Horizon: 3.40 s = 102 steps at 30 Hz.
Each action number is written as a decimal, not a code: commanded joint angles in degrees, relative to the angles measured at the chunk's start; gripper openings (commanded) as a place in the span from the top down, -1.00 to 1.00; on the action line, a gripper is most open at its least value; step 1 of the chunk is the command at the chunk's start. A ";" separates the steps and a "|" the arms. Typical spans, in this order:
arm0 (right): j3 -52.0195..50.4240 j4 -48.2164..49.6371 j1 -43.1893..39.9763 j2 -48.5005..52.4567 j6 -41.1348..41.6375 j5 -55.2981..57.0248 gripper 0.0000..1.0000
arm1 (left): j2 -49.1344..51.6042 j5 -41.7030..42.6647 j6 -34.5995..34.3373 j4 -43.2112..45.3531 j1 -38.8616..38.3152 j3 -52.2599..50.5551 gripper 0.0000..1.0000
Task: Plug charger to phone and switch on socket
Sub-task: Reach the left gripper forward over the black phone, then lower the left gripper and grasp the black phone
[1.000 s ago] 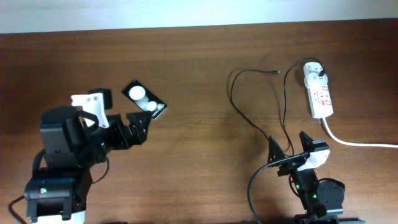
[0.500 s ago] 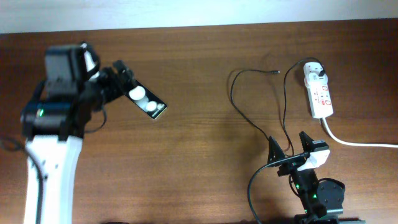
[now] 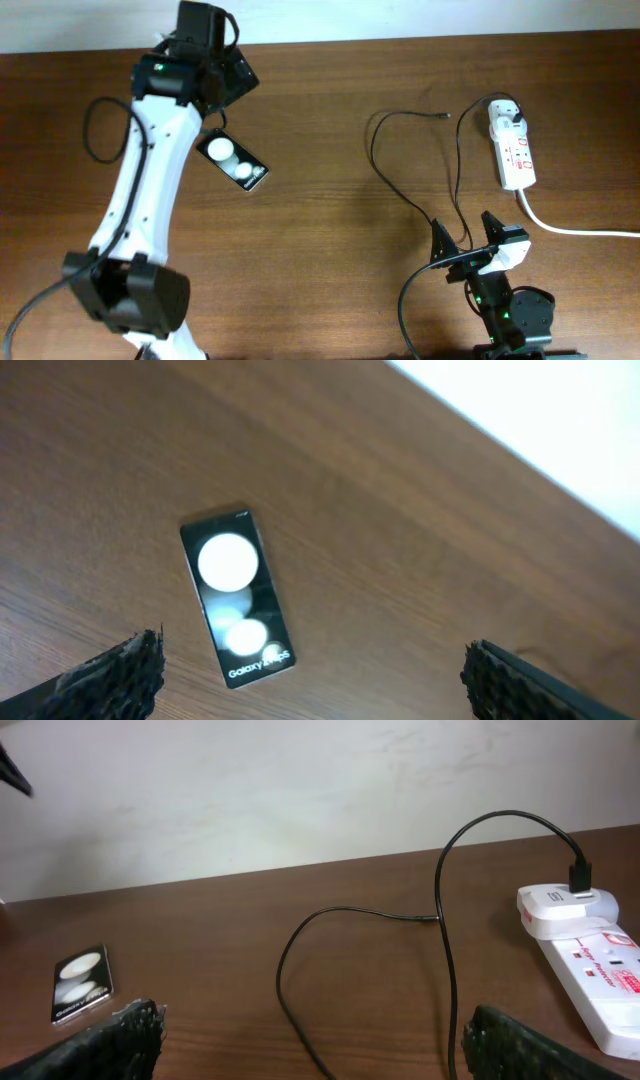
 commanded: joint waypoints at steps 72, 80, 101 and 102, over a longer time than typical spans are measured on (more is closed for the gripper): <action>-0.50 -0.02 0.33 -0.55 0.04 0.09 -0.97 | 26.40 12.39 -6.27 -3.85 8.04 0.15 -0.98; -0.50 -0.02 0.33 -0.55 0.07 0.09 -0.97 | 30.84 13.03 -6.27 -3.82 8.02 0.15 -0.98; -0.50 -0.02 0.33 -0.55 0.07 0.09 -0.97 | 32.72 19.12 -6.27 -4.09 7.98 0.15 -0.67; -0.50 -0.02 0.33 -0.55 0.07 0.09 -0.97 | 32.70 19.12 -6.27 -4.09 7.98 0.15 -0.59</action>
